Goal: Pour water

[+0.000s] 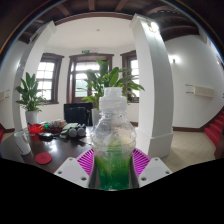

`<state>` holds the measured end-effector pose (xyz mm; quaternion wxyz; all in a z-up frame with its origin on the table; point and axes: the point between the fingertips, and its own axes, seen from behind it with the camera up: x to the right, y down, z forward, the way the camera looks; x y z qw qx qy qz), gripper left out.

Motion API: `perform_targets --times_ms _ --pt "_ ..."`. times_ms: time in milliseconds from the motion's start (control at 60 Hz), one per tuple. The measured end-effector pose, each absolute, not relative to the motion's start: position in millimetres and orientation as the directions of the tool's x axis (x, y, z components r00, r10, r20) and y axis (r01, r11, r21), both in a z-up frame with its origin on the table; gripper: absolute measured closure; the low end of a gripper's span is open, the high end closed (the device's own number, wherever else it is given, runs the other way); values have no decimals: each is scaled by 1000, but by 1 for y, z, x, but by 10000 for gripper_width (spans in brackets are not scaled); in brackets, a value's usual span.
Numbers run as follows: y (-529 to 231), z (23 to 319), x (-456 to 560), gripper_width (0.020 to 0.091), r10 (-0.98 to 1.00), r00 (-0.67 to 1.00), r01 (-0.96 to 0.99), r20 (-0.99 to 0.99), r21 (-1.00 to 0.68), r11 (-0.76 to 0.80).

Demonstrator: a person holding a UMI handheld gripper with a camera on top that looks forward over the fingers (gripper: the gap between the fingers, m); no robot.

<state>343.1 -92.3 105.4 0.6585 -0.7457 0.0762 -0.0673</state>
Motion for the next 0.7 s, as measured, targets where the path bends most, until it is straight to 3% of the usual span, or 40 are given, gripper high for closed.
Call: perform_targets --times_ms 100,150,167,417,567,700 --pt "-94 108 352 765 -236 972 -28 -3 -995 -99" --pt "-94 109 352 767 -240 971 -9 18 -994 -113" --pt "-94 108 351 796 -238 971 -7 22 -993 -120" --pt "-89 116 341 800 -255 949 134 184 -970 -201" --pt "-63 141 293 799 -150 843 469 516 -843 -263" --pt "-29 164 227 800 -45 582 783 812 -575 -237"
